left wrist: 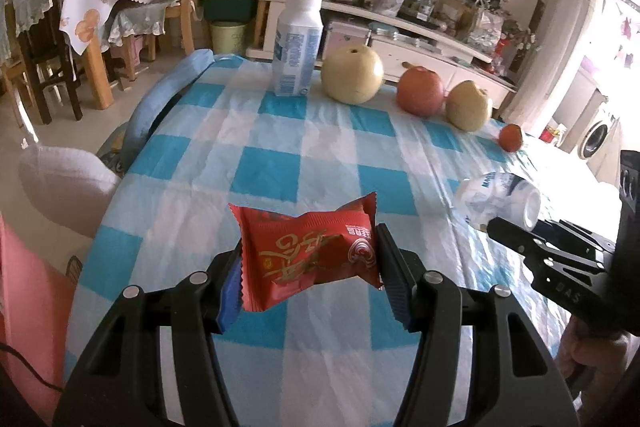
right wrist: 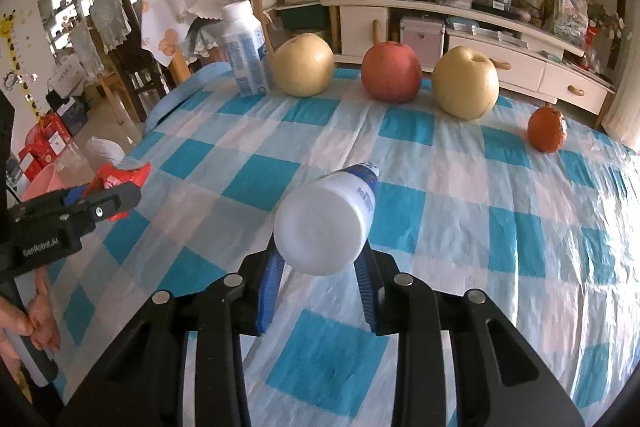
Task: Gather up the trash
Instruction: 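Carry both items to the pink bin and open both tools to drop them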
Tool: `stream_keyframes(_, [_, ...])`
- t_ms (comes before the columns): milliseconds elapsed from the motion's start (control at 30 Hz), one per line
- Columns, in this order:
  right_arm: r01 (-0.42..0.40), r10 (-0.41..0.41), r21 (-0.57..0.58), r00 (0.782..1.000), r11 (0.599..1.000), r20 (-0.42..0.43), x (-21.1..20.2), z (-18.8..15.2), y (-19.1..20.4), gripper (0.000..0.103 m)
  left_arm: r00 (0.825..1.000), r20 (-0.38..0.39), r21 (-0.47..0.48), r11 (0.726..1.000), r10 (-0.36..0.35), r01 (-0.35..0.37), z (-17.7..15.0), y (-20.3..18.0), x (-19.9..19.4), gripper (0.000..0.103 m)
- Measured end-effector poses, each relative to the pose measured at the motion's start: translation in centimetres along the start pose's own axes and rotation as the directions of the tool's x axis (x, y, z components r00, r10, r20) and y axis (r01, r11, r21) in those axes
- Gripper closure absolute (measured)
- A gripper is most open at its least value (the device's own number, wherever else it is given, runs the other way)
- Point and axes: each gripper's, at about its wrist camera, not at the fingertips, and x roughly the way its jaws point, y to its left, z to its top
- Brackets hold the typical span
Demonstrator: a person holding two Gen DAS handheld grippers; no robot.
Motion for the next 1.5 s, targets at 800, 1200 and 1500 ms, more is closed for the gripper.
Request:
stream_keyframes(800, [-0.096,0.098,-0.091,0.995,0.991,0.02,-7.1,-4.6,7.9,0.069,0.996,0.079,0.045,0.998,0.038,-0.041,-3.8,0.9,-7.6,0.044])
stream_keyframes(1200, [-0.133,0.141,-0.122,0.988,0.984,0.063,-10.8,-5.2,11.9,0.069,0.982,0.153,0.031,0.993,0.108,-0.114,-3.1,3.1,-11.0,0.044])
stream_keyframes(1500, [-0.171,0.186,-0.197,0.981,0.965,0.056,-10.9,-4.3,16.8,0.069,0.964,0.187,-0.017,0.982,0.187,-0.187,-2.5,6.5,-13.4,0.044])
